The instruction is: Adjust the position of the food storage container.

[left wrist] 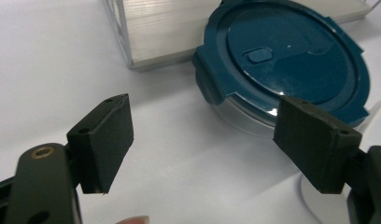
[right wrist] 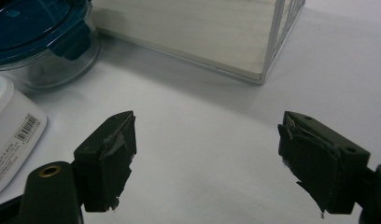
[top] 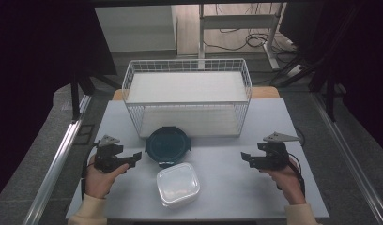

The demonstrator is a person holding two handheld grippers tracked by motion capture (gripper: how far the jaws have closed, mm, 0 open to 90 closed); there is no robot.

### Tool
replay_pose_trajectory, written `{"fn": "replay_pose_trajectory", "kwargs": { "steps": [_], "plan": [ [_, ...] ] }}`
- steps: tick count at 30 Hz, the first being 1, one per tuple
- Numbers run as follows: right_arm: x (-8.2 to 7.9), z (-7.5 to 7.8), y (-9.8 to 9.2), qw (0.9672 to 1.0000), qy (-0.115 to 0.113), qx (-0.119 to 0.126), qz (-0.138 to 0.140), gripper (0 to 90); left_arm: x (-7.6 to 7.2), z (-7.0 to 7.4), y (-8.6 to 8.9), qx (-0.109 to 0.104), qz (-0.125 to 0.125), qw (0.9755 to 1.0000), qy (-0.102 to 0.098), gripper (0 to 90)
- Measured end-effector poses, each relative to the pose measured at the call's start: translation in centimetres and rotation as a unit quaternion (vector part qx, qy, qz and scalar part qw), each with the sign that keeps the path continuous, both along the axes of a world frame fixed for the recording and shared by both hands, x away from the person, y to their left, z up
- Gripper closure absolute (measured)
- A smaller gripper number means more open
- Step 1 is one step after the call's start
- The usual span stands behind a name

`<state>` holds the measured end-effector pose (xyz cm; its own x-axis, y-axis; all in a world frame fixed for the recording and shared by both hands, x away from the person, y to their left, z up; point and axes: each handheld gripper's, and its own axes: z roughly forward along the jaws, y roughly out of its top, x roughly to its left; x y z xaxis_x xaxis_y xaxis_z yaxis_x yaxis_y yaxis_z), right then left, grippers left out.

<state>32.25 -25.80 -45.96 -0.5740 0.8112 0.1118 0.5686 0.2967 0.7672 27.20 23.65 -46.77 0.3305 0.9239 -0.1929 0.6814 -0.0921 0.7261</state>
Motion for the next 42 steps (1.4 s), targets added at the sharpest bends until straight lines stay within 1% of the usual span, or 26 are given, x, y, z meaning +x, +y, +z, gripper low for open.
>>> {"fn": "replay_pose_trajectory", "kwargs": {
  "steps": [3,4,7,9,11,13,15,17,18,19,20,21,25,26,27,28,30,32,33,34,35,36,37,39,42],
  "plan": [
    [0.0,0.1,0.0,1.0000,0.004,0.002,-0.004,19.8,-0.1,0.0,-0.2,-0.004,-0.003,1.0000,0.004,19.9],
    [0.0,0.2,0.1,1.0000,0.002,0.002,-0.002,20.0,-0.3,0.0,-0.5,0.002,-0.008,1.0000,0.005,19.9],
    [-0.2,0.3,0.3,1.0000,0.006,0.002,0.001,20.5,-0.5,0.3,-1.0,0.002,-0.015,0.9999,0.001,19.8],
    [-0.1,0.3,0.3,1.0000,0.007,0.002,0.000,20.8,-0.6,0.3,-1.0,0.000,-0.017,0.9999,0.001,19.6],
    [-0.1,0.3,0.5,0.9999,0.009,0.004,-0.003,21.1,-0.7,0.4,-0.9,-0.002,-0.020,0.9998,0.004,19.3],
    [-0.3,0.3,0.7,1.0000,0.009,0.002,-0.002,21.5,-1.0,0.5,-0.4,-0.007,-0.014,0.9999,0.001,19.4],
    [-0.3,0.3,0.8,1.0000,0.009,0.002,-0.003,21.9,-1.0,0.5,-0.2,-0.007,-0.014,0.9999,0.001,19.7],
    [-0.3,0.2,0.9,0.9999,0.008,0.001,-0.008,22.4,-0.8,0.2,0.4,-0.003,-0.007,1.0000,0.004,21.8],
    [-0.2,0.1,1.0,0.9999,0.008,0.000,-0.008,22.4,-0.7,0.0,0.6,-0.005,-0.002,1.0000,0.006,23.7],
    [-0.2,0.1,1.0,0.9999,0.008,0.000,-0.008,22.4,-0.7,0.0,0.6,-0.005,-0.002,1.0000,0.006,26.1],
    [0.0,0.0,1.1,0.9999,0.011,-0.004,-0.006,22.4,-0.3,-0.3,1.0,-0.006,0.007,0.9999,0.008,29.1],
    [0.0,0.0,1.1,0.9999,0.011,-0.004,-0.006,22.4,-0.3,-0.3,1.0,-0.006,0.007,0.9999,0.008,31.7],
    [-0.1,-0.2,0.8,0.9999,0.011,-0.004,-0.010,22.4,0.0,-0.4,1.2,-0.009,-0.001,0.9999,0.013,43.6],
    [-0.1,-0.2,0.7,0.9999,0.010,-0.003,-0.012,22.4,-0.1,-0.4,1.1,-0.010,-0.011,0.9998,0.012,43.6],
    [-0.2,-0.3,0.6,0.9998,0.011,-0.004,-0.015,22.4,-0.1,-0.4,1.0,-0.010,-0.016,0.9997,0.013,48.6],
    [-0.3,-0.3,0.6,0.9998,0.013,-0.004,-0.017,22.4,-0.1,-0.5,0.8,-0.011,-0.027,0.9995,0.014,56.7],
    [-0.4,-0.3,0.7,0.9998,0.011,-0.006,-0.015,22.4,-0.1,-0.6,0.6,-0.012,-0.042,0.9989,0.019,67.3],
    [-0.5,-0.3,0.9,0.9998,0.010,-0.008,-0.013,22.4,0.0,-0.9,0.6,-0.011,-0.050,0.9983,0.025,77.0],
    [-0.5,-0.3,0.9,0.9998,0.010,-0.008,-0.013,22.4,0.0,-0.9,0.6,-0.011,-0.050,0.9983,0.025,79.6],
    [-0.5,-0.4,1.1,0.9998,0.011,-0.009,-0.011,22.4,0.2,-1.2,0.6,-0.016,-0.053,0.9980,0.032,82.9],
    [-0.5,-0.4,1.1,0.9998,0.011,-0.009,-0.011,22.4,0.2,-1.2,0.6,-0.016,-0.053,0.9980,0.032,85.2],
    [-0.4,-0.5,1.2,0.9998,0.011,-0.013,-0.011,22.4,0.5,-1.6,0.7,-0.030,-0.049,0.9977,0.037,87.5],
    [-0.4,-0.5,1.2,0.9998,0.012,-0.013,-0.012,22.4,0.7,-1.8,0.6,-0.036,-0.052,0.9971,0.042,89.1],
    [-0.3,-0.6,1.2,0.9997,0.013,-0.017,-0.012,22.4,1.0,-2.2,-0.1,-0.025,-0.063,0.9963,0.052,90.0],
    [-0.4,-0.7,1.3,0.9996,0.014,-0.021,-0.013,22.4,1.4,-2.6,-0.9,-0.024,-0.075,0.9951,0.060,90.0]
  ]
}}
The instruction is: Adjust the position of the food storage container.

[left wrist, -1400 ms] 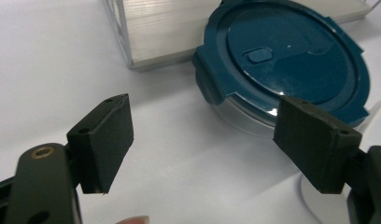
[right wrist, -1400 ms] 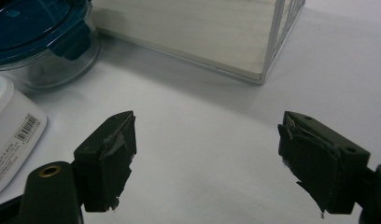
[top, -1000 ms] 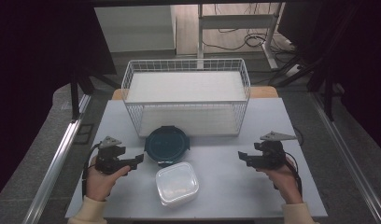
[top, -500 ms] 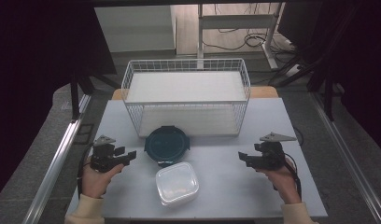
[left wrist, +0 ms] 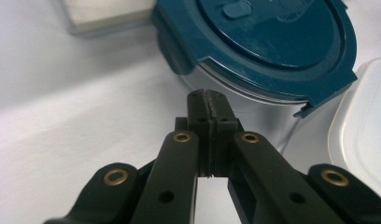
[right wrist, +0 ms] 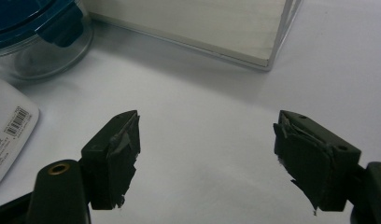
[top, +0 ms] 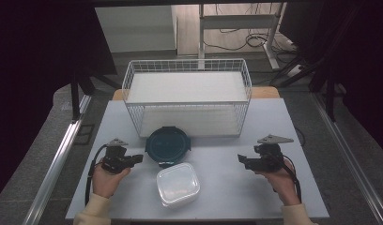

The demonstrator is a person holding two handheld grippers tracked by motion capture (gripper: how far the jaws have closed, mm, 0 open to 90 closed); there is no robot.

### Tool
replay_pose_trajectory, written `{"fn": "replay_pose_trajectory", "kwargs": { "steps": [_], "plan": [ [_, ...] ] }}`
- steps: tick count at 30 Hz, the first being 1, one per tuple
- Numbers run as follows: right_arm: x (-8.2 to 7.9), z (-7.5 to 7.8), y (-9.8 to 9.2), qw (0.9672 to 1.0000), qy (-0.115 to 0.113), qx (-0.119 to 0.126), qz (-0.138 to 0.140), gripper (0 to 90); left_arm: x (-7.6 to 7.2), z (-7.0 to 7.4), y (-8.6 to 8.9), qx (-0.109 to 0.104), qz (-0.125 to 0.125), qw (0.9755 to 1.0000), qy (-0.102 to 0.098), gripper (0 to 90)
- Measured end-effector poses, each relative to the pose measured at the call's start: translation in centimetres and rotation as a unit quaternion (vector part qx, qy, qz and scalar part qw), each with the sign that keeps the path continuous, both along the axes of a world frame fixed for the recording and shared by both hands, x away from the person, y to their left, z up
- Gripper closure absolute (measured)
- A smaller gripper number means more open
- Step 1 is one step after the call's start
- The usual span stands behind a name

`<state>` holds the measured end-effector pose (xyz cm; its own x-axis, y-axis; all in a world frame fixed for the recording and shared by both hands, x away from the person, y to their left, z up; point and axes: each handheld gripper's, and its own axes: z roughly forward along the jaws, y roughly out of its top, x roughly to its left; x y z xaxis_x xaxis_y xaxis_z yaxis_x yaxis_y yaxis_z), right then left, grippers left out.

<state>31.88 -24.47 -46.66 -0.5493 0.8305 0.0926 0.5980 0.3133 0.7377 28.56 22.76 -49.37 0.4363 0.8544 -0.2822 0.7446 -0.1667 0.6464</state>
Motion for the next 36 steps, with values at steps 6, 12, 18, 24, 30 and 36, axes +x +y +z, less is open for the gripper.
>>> {"fn": "replay_pose_trajectory", "kwargs": {
  "steps": [6,12,18,24,30,36],
  "plan": [
    [-0.2,0.1,-0.1,1.0000,-0.003,0.000,-0.004,22.4,0.6,-0.4,-1.1,-0.011,-0.012,0.9998,0.006,90.0],
    [-0.3,0.0,-0.4,0.9999,-0.001,-0.001,-0.011,22.5,0.7,-0.4,-1.0,-0.011,-0.009,0.9999,0.009,90.0],
    [-0.3,-0.1,-0.2,1.0000,-0.002,-0.002,-0.009,22.5,0.8,-0.4,-1.6,-0.023,-0.021,0.9994,0.014,90.0],
    [-0.3,-0.2,-0.2,0.9999,0.000,-0.002,-0.010,22.5,0.9,-0.4,-2.0,-0.030,-0.029,0.9990,0.019,90.0],
    [-0.3,-0.3,-0.2,0.9999,0.001,-0.004,-0.009,22.5,0.9,-0.4,-2.3,-0.032,-0.033,0.9988,0.018,90.0],
    [-0.3,-0.2,-0.2,1.0000,-0.001,-0.002,-0.010,22.5,0.7,0.0,-1.7,-0.037,-0.026,0.9989,0.012,90.0]
  ]
}}
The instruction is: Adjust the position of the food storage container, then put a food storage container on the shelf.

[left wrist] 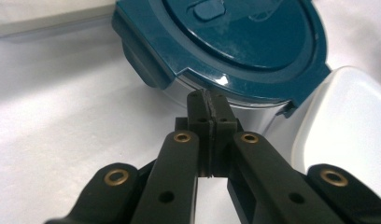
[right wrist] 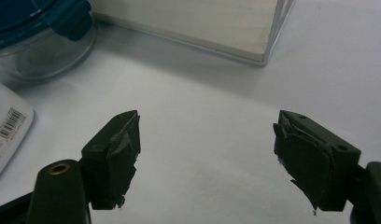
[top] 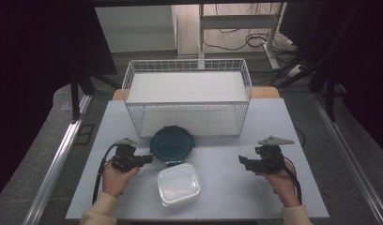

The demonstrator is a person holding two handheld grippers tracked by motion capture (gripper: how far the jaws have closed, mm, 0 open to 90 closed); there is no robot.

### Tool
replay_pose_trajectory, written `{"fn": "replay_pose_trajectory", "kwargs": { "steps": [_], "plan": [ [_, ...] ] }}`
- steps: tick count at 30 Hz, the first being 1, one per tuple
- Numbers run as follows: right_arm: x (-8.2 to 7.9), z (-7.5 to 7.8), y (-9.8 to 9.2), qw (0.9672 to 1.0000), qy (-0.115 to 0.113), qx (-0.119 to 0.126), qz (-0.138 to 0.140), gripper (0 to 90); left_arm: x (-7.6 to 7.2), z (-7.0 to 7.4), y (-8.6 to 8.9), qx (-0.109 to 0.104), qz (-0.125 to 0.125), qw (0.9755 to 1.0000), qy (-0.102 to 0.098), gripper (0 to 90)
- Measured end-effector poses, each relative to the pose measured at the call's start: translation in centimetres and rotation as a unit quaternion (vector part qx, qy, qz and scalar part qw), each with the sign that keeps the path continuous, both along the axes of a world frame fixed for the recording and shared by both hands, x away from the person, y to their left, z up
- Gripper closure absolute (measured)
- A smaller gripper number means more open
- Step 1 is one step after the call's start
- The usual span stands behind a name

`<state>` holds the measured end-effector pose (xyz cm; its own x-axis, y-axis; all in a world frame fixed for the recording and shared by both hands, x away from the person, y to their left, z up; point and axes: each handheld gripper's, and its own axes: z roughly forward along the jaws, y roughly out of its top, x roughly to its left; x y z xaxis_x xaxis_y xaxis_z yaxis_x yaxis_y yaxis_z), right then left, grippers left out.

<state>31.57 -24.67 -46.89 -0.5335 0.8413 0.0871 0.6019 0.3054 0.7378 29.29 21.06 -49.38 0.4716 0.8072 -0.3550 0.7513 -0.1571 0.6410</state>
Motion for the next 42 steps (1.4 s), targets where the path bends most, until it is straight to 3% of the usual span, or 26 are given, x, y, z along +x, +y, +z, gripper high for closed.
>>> {"fn": "replay_pose_trajectory", "kwargs": {
  "steps": [5,7,9,10,12,16,20,29,34,37,42],
  "plan": [
    [0.1,0.5,0.1,0.9999,-0.005,0.014,0.003,22.7,-0.5,0.8,1.5,-0.010,0.027,0.9995,-0.014,90.0],
    [0.2,0.9,0.4,0.9997,-0.007,0.019,0.014,22.6,-0.9,1.6,2.3,-0.018,0.046,0.9983,-0.031,87.4],
    [0.1,1.0,0.5,0.9996,-0.005,0.021,0.016,22.7,-1.0,1.9,2.4,-0.022,0.053,0.9976,-0.039,76.0],
    [0.1,1.2,0.7,0.9993,-0.005,0.029,0.023,22.5,-1.3,2.6,2.5,-0.019,0.061,0.9966,-0.052,66.5],
    [0.0,1.4,0.8,0.9992,-0.007,0.030,0.026,22.3,-1.5,3.0,2.4,-0.014,0.065,0.9961,-0.058,51.2],
    [0.0,1.5,0.9,0.9992,-0.008,0.030,0.025,21.7,-1.8,3.4,2.4,-0.015,0.074,0.9956,-0.056,35.4],
    [-0.1,1.6,0.9,0.9992,-0.011,0.029,0.024,21.5,-1.7,3.6,2.4,-0.019,0.075,0.9957,-0.050,29.6],
    [-0.1,1.7,1.1,0.9991,-0.010,0.030,0.027,20.7,-1.6,3.2,2.7,-0.023,0.072,0.9965,-0.035,25.3],
    [-0.1,2.2,1.9,0.9992,-0.010,0.021,0.033,20.3,-1.8,3.3,3.0,-0.029,0.098,0.9944,-0.029,18.8],
    [-0.1,2.4,2.3,0.9991,-0.007,0.020,0.036,20.3,-1.5,3.1,3.0,-0.032,0.096,0.9945,-0.025,17.7],
    [0.0,2.8,3.2,0.9979,0.006,0.049,0.041,20.3,-1.0,3.2,2.5,-0.052,0.078,0.9955,-0.018,17.4]
  ]
}}
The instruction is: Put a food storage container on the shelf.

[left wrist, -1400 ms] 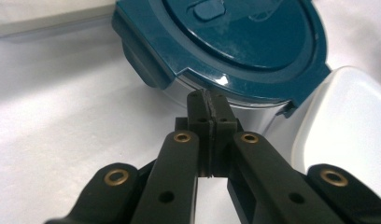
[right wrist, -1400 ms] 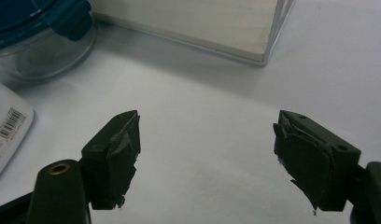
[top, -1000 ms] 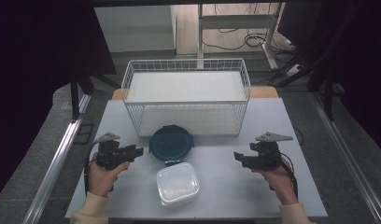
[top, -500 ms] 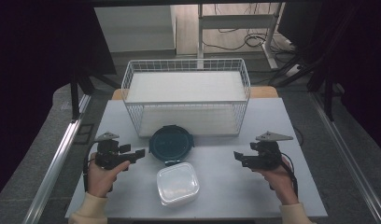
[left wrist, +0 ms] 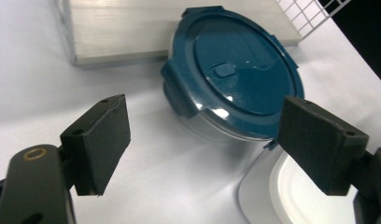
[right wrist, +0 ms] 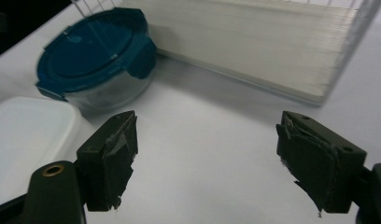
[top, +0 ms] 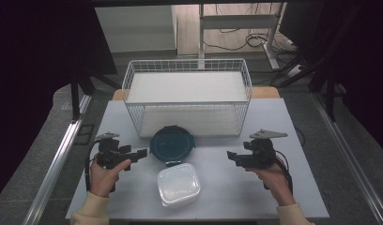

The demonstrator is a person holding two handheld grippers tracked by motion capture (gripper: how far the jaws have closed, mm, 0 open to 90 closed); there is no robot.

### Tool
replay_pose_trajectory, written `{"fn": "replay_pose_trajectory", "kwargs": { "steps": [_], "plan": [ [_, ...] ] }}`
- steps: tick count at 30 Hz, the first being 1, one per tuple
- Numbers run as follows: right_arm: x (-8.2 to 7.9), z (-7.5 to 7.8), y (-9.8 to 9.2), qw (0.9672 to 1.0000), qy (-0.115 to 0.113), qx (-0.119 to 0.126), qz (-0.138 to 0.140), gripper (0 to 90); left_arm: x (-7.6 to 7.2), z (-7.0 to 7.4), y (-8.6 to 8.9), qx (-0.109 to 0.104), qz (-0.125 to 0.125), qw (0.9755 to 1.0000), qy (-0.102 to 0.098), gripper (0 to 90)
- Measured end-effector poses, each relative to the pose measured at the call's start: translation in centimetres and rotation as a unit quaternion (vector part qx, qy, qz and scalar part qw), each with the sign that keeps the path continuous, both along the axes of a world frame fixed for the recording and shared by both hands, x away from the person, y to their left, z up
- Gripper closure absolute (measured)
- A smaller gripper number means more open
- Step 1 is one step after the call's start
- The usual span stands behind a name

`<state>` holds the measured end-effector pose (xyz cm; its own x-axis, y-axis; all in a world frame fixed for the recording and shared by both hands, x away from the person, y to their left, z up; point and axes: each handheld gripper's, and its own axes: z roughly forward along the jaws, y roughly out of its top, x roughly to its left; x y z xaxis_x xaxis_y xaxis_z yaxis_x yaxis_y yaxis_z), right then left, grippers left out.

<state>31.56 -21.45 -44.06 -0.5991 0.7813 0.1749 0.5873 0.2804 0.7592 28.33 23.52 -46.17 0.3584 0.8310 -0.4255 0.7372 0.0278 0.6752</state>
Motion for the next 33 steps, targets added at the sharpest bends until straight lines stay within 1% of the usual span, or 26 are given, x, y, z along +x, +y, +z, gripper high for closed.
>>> {"fn": "replay_pose_trajectory", "kwargs": {
  "steps": [1,2,3,4,5,6,7,8,9,10,11,12,14,17,18,20,21,22,23,24,26,27,28,29,32,33],
  "plan": [
    [0.1,0.0,0.1,1.0000,0.002,0.005,0.004,20.2,0.0,0.0,0.0,0.000,0.000,1.0000,0.000,17.4],
    [0.1,0.1,0.3,0.9999,0.007,0.013,0.006,20.1,0.0,0.1,-0.1,-0.008,-0.005,1.0000,0.001,17.4],
    [0.1,0.1,0.3,0.9999,0.007,0.013,0.006,20.1,0.0,0.1,-0.1,-0.008,-0.005,1.0000,0.001,17.4],
    [0.4,0.2,0.6,0.9995,0.014,0.025,0.011,19.8,0.0,0.3,-0.2,-0.009,-0.008,0.9999,0.000,17.3],
    [0.4,0.2,0.6,0.9995,0.014,0.025,0.011,19.8,0.0,0.4,-0.2,-0.009,-0.007,0.9999,-0.001,17.3],
    [0.7,0.3,1.0,0.9993,0.019,0.030,0.015,19.2,0.0,0.5,-0.1,-0.010,-0.007,0.9999,-0.002,17.3],
    [0.7,0.3,1.0,0.9993,0.019,0.030,0.015,19.2,0.1,0.5,-0.1,-0.013,-0.007,0.9999,-0.002,17.3],
    [1.1,0.4,1.7,0.9993,0.024,0.026,0.013,18.7,0.3,0.5,0.0,-0.028,-0.005,0.9996,0.002,17.3],
    [1.1,0.4,1.7,0.9993,0.024,0.026,0.013,18.7,0.3,0.5,0.0,-0.028,-0.005,0.9996,0.002,17.2],
    [1.2,0.3,2.0,0.9994,0.025,0.021,0.015,18.4,0.5,0.4,0.0,-0.037,-0.003,0.9993,0.005,17.2],
    [1.5,0.3,2.7,0.9990,0.032,0.021,0.024,17.8,0.8,0.4,-0.2,-0.048,-0.004,0.9988,0.008,17.3],
    [1.8,0.3,3.0,0.9987,0.036,0.023,0.027,17.7,0.9,0.4,-0.3,-0.054,-0.007,0.9985,0.011,17.4],
    [2.3,0.1,3.6,0.9979,0.048,0.031,0.030,17.5,1.3,0.3,-0.6,-0.062,-0.012,0.9979,0.016,17.4],
    [3.2,-0.2,4.5,0.9959,0.066,0.054,0.030,17.5,1.7,0.2,-0.7,-0.065,-0.013,0.9976,0.022,17.4],
    [3.5,-0.4,4.9,0.9952,0.072,0.058,0.032,17.5,2.1,0.0,-0.6,-0.075,-0.010,0.9967,0.030,17.4],
    [3.7,-0.4,5.2,0.9949,0.075,0.060,0.033,17.5,2.3,-0.2,-0.5,-0.079,-0.010,0.9963,0.034,17.4],
    [3.9,-0.6,5.7,0.9942,0.081,0.061,0.036,17.4,2.4,-0.3,-0.5,-0.081,-0.009,0.9960,0.036,17.5],
    [4.3,-0.8,6.5,0.9930,0.088,0.069,0.040,17.3,2.6,-0.4,-0.4,-0.081,-0.009,0.9960,0.038,17.5],
    [4.3,-0.8,6.5,0.9930,0.088,0.069,0.040,17.3,2.6,-0.4,-0.4,-0.081,-0.009,0.9960,0.038,17.5],
    [4.7,-1.0,7.2,0.9921,0.093,0.073,0.040,17.2,2.9,-0.6,-0.2,-0.085,-0.009,0.9955,0.042,17.5],
    [4.9,-1.1,7.4,0.9918,0.095,0.075,0.040,17.2,3.1,-0.7,-0.1,-0.087,-0.009,0.9951,0.045,17.6],
    [5.1,-1.2,7.8,0.9910,0.098,0.081,0.039,17.2,3.2,-0.8,-0.1,-0.088,-0.010,0.9950,0.046,17.6],
    [5.4,-1.3,8.1,0.9901,0.103,0.088,0.038,17.1,3.4,-0.9,-0.1,-0.093,-0.010,0.9944,0.048,17.5],
    [5.5,-1.4,8.2,0.9899,0.102,0.090,0.039,17.2,3.7,-1.1,0.0,-0.102,-0.013,0.9932,0.054,17.4],
    [5.7,-1.8,8.8,0.9885,0.112,0.094,0.038,16.9,4.0,-1.4,0.0,-0.105,-0.015,0.9926,0.059,16.9],
    [5.7,-1.8,8.8,0.9885,0.112,0.094,0.038,16.9,4.1,-1.5,-0.1,-0.105,-0.015,0.9925,0.061,16.9]
  ]
}}
